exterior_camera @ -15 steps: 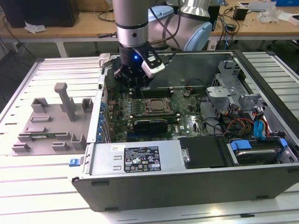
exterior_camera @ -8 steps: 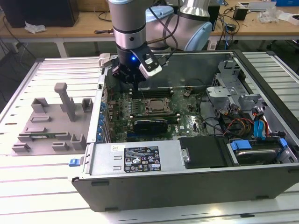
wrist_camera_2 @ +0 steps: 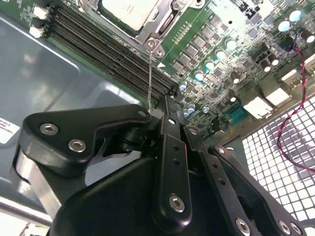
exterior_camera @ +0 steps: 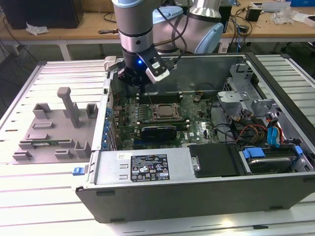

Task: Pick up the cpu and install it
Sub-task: 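Install the first cpu locking lever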

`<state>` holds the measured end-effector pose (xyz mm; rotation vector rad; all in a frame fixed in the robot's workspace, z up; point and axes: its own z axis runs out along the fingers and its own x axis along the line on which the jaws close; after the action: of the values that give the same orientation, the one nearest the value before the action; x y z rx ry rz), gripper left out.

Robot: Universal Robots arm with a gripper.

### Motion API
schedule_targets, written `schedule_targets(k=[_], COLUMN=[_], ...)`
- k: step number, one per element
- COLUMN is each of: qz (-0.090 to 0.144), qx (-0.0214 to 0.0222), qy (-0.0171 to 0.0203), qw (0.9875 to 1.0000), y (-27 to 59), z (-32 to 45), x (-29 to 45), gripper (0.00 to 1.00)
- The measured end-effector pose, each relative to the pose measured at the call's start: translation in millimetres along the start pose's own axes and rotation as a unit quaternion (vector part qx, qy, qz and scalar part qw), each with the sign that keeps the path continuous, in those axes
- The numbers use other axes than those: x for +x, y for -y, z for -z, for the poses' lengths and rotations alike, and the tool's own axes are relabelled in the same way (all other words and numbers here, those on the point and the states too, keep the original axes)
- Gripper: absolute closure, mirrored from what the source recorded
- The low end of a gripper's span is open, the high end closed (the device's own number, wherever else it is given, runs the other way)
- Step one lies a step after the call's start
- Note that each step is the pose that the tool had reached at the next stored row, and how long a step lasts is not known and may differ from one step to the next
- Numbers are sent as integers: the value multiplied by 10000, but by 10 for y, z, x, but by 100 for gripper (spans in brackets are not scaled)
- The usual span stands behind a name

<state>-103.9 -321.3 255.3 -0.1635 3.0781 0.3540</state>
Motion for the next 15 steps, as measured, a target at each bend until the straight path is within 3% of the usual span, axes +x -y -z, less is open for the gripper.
schedule_targets(k=[4, 15], qz=[1, -2], qx=[0, -1], qy=[-1, -8], qw=[10000, 10000], y=[4, 59], z=[0, -13], x=[-26, -426], gripper=[89, 89])
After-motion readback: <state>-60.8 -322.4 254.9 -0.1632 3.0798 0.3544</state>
